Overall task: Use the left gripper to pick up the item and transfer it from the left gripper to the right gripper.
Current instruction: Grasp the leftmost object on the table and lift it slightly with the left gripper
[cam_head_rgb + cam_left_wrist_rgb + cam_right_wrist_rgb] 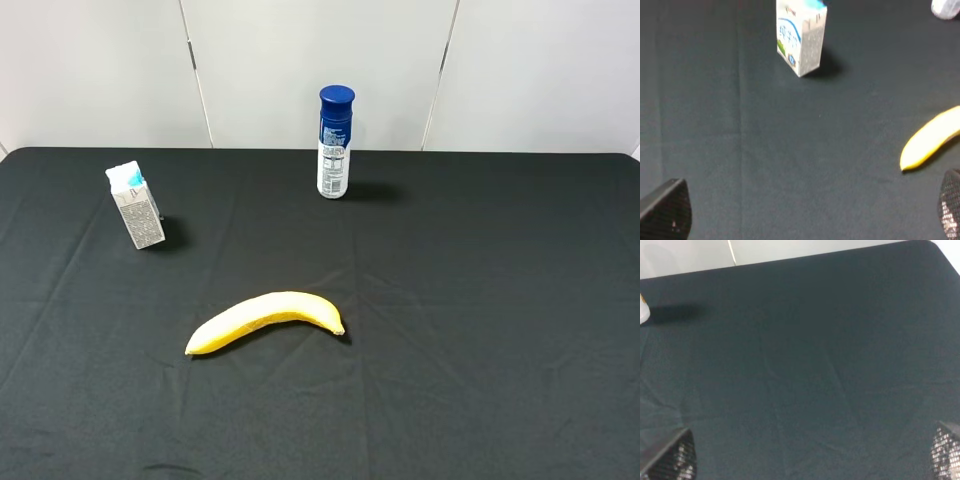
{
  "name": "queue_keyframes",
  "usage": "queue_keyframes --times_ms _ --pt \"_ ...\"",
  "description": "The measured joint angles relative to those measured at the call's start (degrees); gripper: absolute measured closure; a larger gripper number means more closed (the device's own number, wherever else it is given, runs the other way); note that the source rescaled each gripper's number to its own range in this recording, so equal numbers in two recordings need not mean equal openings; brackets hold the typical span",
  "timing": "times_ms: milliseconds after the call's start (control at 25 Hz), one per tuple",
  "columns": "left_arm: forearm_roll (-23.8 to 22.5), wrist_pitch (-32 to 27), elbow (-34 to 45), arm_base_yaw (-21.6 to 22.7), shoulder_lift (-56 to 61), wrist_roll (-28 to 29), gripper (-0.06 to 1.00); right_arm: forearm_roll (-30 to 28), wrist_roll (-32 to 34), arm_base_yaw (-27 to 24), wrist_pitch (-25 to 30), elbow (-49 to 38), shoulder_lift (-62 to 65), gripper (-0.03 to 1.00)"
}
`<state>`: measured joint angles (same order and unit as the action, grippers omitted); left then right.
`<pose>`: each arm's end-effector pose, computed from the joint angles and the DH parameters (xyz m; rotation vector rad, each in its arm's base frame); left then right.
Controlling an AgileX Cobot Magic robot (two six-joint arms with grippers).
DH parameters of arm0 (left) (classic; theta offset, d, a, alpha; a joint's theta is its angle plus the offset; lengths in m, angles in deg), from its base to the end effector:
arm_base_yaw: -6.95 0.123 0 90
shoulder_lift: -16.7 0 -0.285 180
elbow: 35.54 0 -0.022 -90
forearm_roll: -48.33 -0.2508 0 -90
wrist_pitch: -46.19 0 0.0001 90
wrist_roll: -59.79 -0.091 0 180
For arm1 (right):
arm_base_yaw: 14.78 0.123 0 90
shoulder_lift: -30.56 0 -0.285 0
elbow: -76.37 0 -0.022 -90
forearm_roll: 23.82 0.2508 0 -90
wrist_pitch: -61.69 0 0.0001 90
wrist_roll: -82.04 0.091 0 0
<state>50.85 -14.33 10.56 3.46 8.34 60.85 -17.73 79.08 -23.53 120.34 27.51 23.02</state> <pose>-0.0085 -0.0030 0.2897 0.0453 2.0070 -0.1030 -0.0024 0.0087 0.2793 0.0987 2.0011 -0.0044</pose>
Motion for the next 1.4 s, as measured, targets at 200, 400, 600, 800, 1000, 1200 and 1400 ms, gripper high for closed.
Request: queue_keyframes --times_ms 200,400,600,800,1000,1200,1400 --pt "-2.05 -0.76 -7.11 0.0 -12.67 2.22 -0.06 0.0 0.0 0.0 0.0 0.0 0.0 -0.03" --pt "-2.53 -0.81 -14.06 0.0 -27.71 3.05 -0.06 0.0 0.0 0.0 0.0 0.0 0.0 -0.03" --pt "-2.53 -0.76 -20.55 0.0 -43.59 3.3 -0.06 0.0 0.0 0.0 0.0 0.0 0.0 -0.03" --pt "-2.53 -0.61 -25.57 0.0 -55.33 4.32 -0.06 0.0 0.0 0.0 0.0 0.0 0.0 -0.03" --pt "-2.83 1.08 -31.57 0.0 -67.99 5.21 -0.06 0.0 0.0 0.0 0.0 0.0 0.0 -0.03" --pt "-2.83 3.71 -35.67 0.0 -77.89 7.02 -0.06 0.0 0.0 0.0 0.0 0.0 0.0 -0.03" --pt "-2.53 7.14 -39.51 0.0 -87.33 10.94 -0.06 0.0 0.0 0.0 0.0 0.0 0.0 -0.03"
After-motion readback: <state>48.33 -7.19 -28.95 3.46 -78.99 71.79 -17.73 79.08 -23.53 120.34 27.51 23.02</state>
